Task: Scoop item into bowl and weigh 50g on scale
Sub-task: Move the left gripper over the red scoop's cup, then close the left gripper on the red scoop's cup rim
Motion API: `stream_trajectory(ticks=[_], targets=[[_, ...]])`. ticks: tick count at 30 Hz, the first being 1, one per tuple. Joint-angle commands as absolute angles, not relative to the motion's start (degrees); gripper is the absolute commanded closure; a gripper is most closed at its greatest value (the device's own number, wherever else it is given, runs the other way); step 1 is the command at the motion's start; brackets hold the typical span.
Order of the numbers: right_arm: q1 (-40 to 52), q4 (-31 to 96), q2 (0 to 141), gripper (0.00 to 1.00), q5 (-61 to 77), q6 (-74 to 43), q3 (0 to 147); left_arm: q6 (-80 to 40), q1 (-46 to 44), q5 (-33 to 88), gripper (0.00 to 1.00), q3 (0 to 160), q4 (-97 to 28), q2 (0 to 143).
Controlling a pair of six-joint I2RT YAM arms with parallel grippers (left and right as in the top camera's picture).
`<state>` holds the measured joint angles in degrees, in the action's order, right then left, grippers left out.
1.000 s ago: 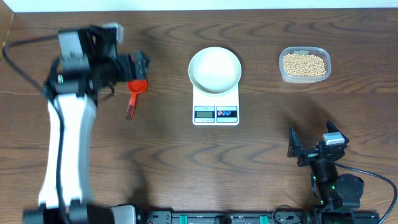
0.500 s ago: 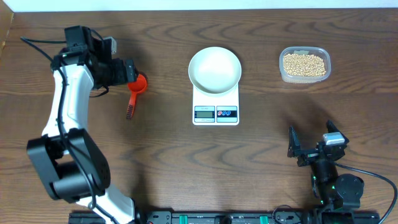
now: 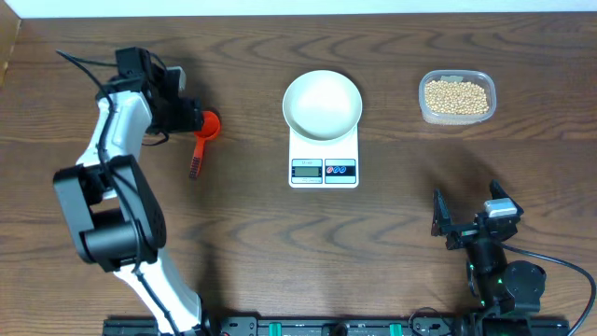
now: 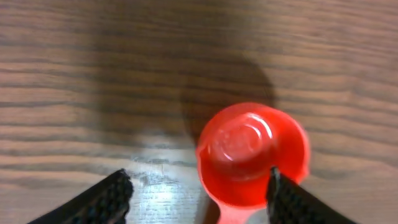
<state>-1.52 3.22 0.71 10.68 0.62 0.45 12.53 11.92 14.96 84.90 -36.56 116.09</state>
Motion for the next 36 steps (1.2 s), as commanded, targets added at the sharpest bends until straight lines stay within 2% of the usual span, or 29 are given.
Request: stream_trajectory(ticks=[1, 9, 12, 17, 36], targets=[[-1.2, 3.4, 0.4, 0.01, 10.7, 0.1, 0.3, 13.5, 12.1, 14.3, 0.32, 85.8, -35.9, 118.3], [-1.2, 3.4, 0.4, 0.01, 10.7, 0.1, 0.3, 13.5, 12.1, 14.3, 0.48, 85.8, -33.5, 121.0], [-1.2, 3.4, 0.4, 0.01, 10.7, 0.1, 0.3, 13.5, 12.1, 14.3, 0.56, 85.8, -32.6, 121.0], [-1.2, 3.4, 0.4, 0.01, 10.7, 0.1, 0.3, 12.8, 12.1, 14.3, 0.76, 85.8, -31.5, 121.0], [-1.2, 3.4, 0.4, 0.01, 10.7, 0.1, 0.3, 9.8, 12.0, 14.3, 0.76, 85.4, -29.1, 122.4]])
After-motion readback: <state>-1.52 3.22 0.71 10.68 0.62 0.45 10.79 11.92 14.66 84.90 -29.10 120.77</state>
